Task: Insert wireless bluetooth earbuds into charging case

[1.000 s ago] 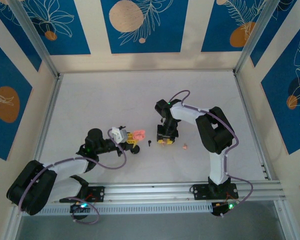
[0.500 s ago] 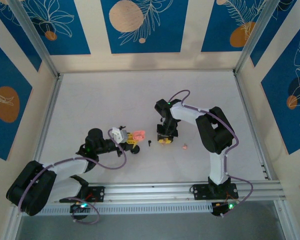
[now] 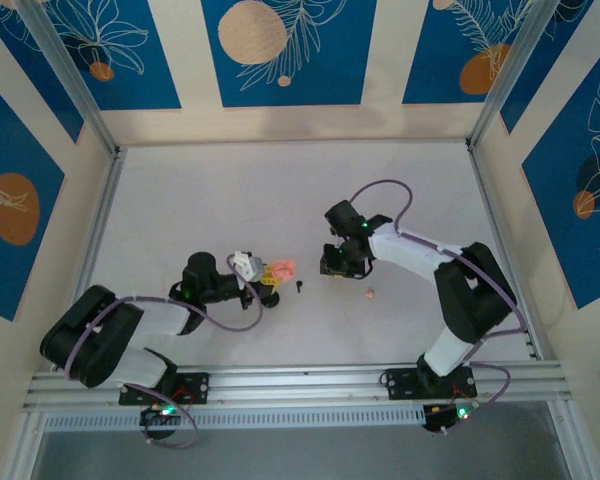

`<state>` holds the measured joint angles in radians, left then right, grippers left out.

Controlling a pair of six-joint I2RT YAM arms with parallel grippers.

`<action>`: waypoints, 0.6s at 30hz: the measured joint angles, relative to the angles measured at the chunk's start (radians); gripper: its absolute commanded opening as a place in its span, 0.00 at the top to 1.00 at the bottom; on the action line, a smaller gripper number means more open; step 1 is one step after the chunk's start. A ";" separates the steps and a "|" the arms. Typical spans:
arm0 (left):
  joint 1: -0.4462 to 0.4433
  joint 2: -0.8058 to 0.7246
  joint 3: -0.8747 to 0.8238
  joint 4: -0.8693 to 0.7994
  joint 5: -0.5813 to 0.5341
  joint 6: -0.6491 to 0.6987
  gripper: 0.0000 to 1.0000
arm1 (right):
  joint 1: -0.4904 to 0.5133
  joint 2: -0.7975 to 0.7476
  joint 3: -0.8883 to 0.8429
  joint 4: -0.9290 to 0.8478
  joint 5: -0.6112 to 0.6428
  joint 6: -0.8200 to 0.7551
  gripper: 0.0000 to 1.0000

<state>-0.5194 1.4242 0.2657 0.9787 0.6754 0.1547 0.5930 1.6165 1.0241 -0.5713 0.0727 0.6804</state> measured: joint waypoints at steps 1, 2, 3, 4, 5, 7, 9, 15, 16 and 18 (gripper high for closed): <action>-0.002 0.021 0.005 0.026 -0.001 -0.004 0.89 | 0.003 -0.022 -0.022 0.029 0.007 0.001 0.72; -0.003 0.036 0.008 0.043 -0.004 -0.008 0.89 | 0.007 -0.045 -0.043 0.057 0.012 0.002 0.72; -0.005 0.054 0.011 0.070 -0.006 -0.014 0.89 | 0.011 -0.068 -0.061 0.084 0.018 0.002 0.72; -0.008 0.073 0.013 0.100 -0.008 -0.018 0.89 | 0.018 -0.092 -0.081 0.117 0.027 0.002 0.72; -0.010 0.089 0.015 0.122 -0.009 -0.022 0.89 | 0.022 -0.114 -0.099 0.144 0.033 0.002 0.72; -0.016 0.121 0.023 0.164 -0.016 -0.031 0.89 | 0.029 -0.165 -0.130 0.195 0.045 0.005 0.72; -0.018 0.150 0.030 0.207 -0.024 -0.043 0.89 | 0.035 -0.214 -0.161 0.253 0.058 0.005 0.72; -0.032 0.217 0.054 0.319 -0.051 -0.076 0.89 | 0.052 -0.345 -0.248 0.420 0.088 0.004 0.72; -0.034 0.224 0.059 0.328 -0.056 -0.079 0.89 | 0.055 -0.359 -0.257 0.439 0.090 0.004 0.72; -0.038 0.233 0.069 0.345 -0.062 -0.081 0.89 | 0.061 -0.389 -0.278 0.484 0.097 0.004 0.72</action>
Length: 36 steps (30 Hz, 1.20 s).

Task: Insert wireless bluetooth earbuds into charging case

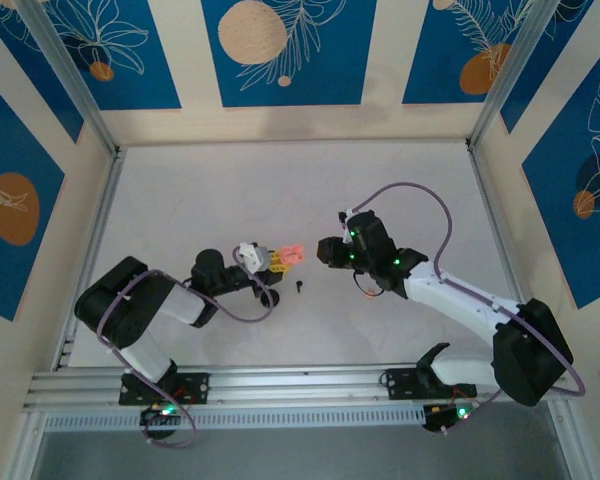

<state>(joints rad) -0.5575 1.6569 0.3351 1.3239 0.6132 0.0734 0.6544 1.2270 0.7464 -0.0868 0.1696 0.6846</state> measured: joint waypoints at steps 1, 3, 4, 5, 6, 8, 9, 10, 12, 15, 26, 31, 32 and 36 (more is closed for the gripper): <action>-0.003 0.001 0.005 0.005 -0.005 -0.003 0.89 | 0.002 -0.011 -0.009 0.023 0.004 0.000 0.72; -0.007 0.002 0.013 0.017 -0.016 -0.010 0.89 | 0.010 -0.029 -0.023 0.066 0.011 0.000 0.72; -0.008 0.002 0.018 0.022 -0.021 -0.013 0.89 | 0.015 -0.035 -0.027 0.082 0.016 0.000 0.72; -0.010 0.002 0.024 0.025 -0.023 -0.016 0.89 | 0.021 -0.041 -0.032 0.101 0.019 0.000 0.72; -0.011 0.001 0.028 0.027 -0.024 -0.016 0.89 | 0.029 -0.047 -0.037 0.122 0.025 0.000 0.72; -0.013 0.001 0.037 0.028 -0.030 -0.021 0.89 | 0.042 -0.055 -0.042 0.148 0.034 0.000 0.72; -0.014 0.001 0.040 0.030 -0.033 -0.023 0.89 | 0.050 -0.056 -0.042 0.162 0.037 0.000 0.71; -0.014 0.001 0.042 0.031 -0.039 -0.023 0.89 | 0.056 -0.056 -0.042 0.175 0.040 -0.001 0.72; -0.016 0.001 0.047 0.031 -0.043 -0.024 0.89 | 0.069 -0.056 -0.042 0.200 0.045 -0.003 0.71; -0.016 0.001 0.054 0.031 -0.047 -0.033 0.89 | 0.087 -0.056 -0.042 0.230 0.059 -0.007 0.72; -0.022 0.001 0.079 0.031 -0.065 -0.061 0.90 | 0.144 -0.035 -0.042 0.330 0.089 -0.031 0.72; -0.024 0.001 0.083 0.031 -0.069 -0.068 0.89 | 0.157 0.006 -0.042 0.364 0.089 -0.039 0.72; -0.024 0.001 0.083 0.031 -0.069 -0.068 0.90 | 0.158 0.013 -0.042 0.365 0.089 -0.041 0.72; -0.024 0.001 0.083 0.031 -0.074 -0.072 0.89 | 0.165 0.036 -0.042 0.374 0.089 -0.046 0.72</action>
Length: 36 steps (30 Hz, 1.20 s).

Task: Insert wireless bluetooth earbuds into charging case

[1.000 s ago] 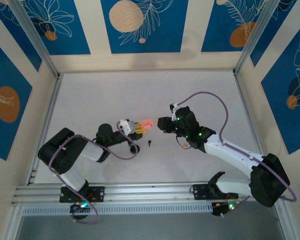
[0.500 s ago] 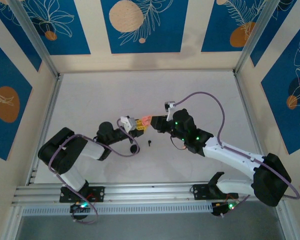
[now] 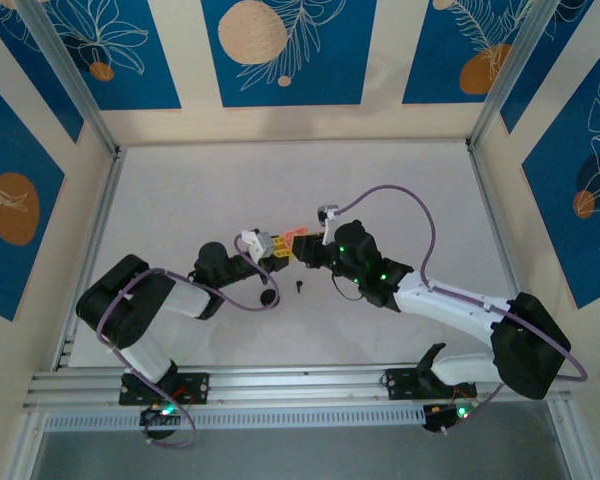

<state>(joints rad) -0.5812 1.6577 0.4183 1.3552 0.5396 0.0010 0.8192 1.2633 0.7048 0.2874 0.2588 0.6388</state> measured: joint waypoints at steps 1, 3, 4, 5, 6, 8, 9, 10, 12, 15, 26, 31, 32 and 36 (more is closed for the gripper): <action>0.000 0.000 0.000 0.000 -0.001 -0.001 0.89 | 0.000 0.002 0.000 0.001 0.000 -0.001 0.72; 0.000 -0.002 0.000 0.000 -0.003 -0.003 0.89 | 0.000 0.004 0.000 0.006 0.000 -0.003 0.72; 0.000 -0.002 0.002 0.000 -0.003 -0.003 0.89 | 0.000 0.004 0.000 0.010 0.000 -0.003 0.72; 0.000 -0.004 0.002 0.000 -0.003 -0.004 0.89 | 0.001 0.004 0.000 0.012 0.000 -0.003 0.71; -0.001 -0.006 0.002 0.000 -0.004 -0.005 0.89 | 0.002 0.004 0.000 0.015 0.000 -0.003 0.72; -0.002 -0.010 0.004 0.000 -0.008 -0.008 0.89 | 0.005 0.004 0.000 0.021 0.000 -0.003 0.72; -0.002 -0.011 0.005 0.000 -0.010 -0.011 0.89 | 0.006 0.004 0.000 0.025 -0.001 -0.003 0.72; -0.003 -0.013 0.005 0.000 -0.011 -0.012 0.89 | 0.006 0.004 0.000 0.029 -0.002 -0.003 0.71; -0.003 -0.014 0.006 0.000 -0.014 -0.016 0.89 | 0.007 0.004 0.000 0.035 -0.004 -0.003 0.71; -0.003 -0.014 0.008 0.000 -0.018 -0.019 0.89 | 0.010 0.004 0.000 0.041 -0.005 -0.004 0.72; -0.004 -0.021 0.009 -0.002 -0.018 -0.021 0.89 | 0.012 0.004 0.000 0.042 -0.011 -0.003 0.71; -0.004 -0.023 0.011 -0.005 -0.018 -0.021 0.89 | 0.012 0.004 0.000 0.041 -0.011 -0.003 0.71; -0.004 -0.023 0.011 -0.006 -0.018 -0.021 0.89 | 0.012 0.005 0.000 0.040 -0.011 -0.004 0.71; -0.004 -0.023 0.011 -0.019 -0.018 -0.021 0.89 | 0.012 0.015 0.000 0.039 -0.011 -0.004 0.71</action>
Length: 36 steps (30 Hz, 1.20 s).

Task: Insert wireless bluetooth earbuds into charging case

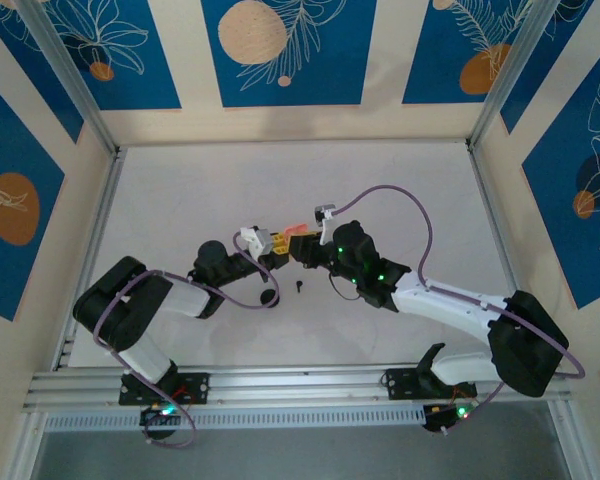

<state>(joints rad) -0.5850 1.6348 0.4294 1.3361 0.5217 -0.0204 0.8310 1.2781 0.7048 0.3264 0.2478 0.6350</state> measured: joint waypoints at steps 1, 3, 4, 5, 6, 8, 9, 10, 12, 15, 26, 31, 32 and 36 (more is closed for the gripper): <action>0.000 0.000 0.000 -0.006 0.000 0.000 0.89 | 0.000 0.002 0.000 -0.002 0.000 0.000 0.71; 0.000 -0.002 0.000 -0.016 0.001 0.000 0.89 | 0.000 0.002 0.000 -0.010 0.002 -0.004 0.71; 0.000 -0.003 0.000 -0.018 0.001 0.000 0.89 | 0.000 0.002 0.000 -0.012 0.003 -0.006 0.71; 0.000 -0.003 0.000 -0.019 0.001 0.000 0.89 | -0.001 0.002 0.000 -0.013 0.003 -0.008 0.71; 0.000 -0.004 0.000 -0.019 0.001 0.000 0.89 | -0.003 0.002 0.000 -0.014 0.003 -0.010 0.71; 0.000 -0.004 0.000 -0.021 0.001 0.000 0.89 | -0.005 0.002 0.000 -0.018 0.003 -0.015 0.71; 0.000 -0.004 0.000 -0.021 0.001 0.000 0.89 | -0.007 0.002 0.000 -0.021 0.003 -0.018 0.71; 0.000 -0.004 0.000 -0.021 0.001 0.000 0.89 | -0.008 0.001 0.000 -0.022 0.003 -0.020 0.71; 0.000 -0.004 0.000 -0.022 0.001 0.000 0.89 | -0.009 0.001 0.001 -0.025 0.003 -0.026 0.71; -0.001 -0.004 0.000 -0.024 0.001 0.000 0.88 | -0.010 -0.003 0.001 -0.032 0.003 -0.036 0.71; -0.001 -0.011 0.000 -0.036 0.008 0.000 0.88 | -0.030 -0.014 0.001 -0.067 -0.014 -0.060 0.67; 0.000 -0.011 0.002 -0.037 0.012 0.000 0.88 | -0.033 -0.014 0.012 -0.081 -0.029 -0.064 0.67; 0.000 -0.011 0.003 -0.036 0.012 0.000 0.88 | -0.033 -0.013 0.014 -0.082 -0.034 -0.066 0.68; 0.000 -0.011 0.004 -0.036 0.013 0.000 0.88 | -0.037 -0.010 0.019 -0.086 -0.048 -0.075 0.67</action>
<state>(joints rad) -0.5850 1.6241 0.4332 1.2999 0.5346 -0.0208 0.7940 1.2682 0.7238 0.2405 0.1997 0.5602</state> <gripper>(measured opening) 0.179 0.326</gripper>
